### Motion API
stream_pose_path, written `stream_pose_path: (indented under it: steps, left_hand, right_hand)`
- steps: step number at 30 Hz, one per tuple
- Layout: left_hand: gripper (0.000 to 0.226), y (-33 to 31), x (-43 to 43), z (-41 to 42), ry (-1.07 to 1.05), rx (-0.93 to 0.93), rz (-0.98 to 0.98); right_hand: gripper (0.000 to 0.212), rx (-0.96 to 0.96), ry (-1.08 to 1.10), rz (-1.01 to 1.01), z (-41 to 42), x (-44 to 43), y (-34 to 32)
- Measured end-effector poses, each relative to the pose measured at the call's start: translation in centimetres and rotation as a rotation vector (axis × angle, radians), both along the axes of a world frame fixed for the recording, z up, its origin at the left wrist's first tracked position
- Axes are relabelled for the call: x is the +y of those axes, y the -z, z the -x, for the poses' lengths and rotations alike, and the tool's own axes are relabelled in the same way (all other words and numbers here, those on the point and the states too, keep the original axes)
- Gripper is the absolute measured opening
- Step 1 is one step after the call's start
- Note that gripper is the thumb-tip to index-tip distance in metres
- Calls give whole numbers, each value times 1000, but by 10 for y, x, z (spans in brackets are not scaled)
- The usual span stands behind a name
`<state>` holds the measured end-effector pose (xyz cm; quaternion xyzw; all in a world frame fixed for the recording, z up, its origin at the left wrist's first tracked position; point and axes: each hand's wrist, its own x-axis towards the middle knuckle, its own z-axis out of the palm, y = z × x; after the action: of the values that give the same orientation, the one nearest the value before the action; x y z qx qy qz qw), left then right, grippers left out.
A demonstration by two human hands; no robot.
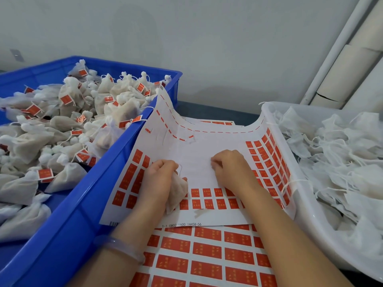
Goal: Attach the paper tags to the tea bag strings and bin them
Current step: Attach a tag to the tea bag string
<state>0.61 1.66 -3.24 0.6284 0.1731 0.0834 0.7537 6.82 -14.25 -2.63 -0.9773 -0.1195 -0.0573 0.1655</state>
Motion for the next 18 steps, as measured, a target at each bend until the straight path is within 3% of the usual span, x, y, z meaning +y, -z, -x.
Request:
stream_pose_path:
  steps: [3,6,9,18]
  left_hand:
    - [17,-1,1,1,-2,2,-3]
    - [18,-1,1,1,-3,-1,-1]
    - [20,0,0,0,-2,-4,11]
    - [20,-2,0,2,1,-14,-10]
  right_hand:
    - [20,51,84,-233,-5,-1,-1]
    - [8,61,139,-343,-9,0,-1]
    - [24,37,226,-420,-12,-2,-2]
    - [14,-52,143,-371,-18,3,-5]
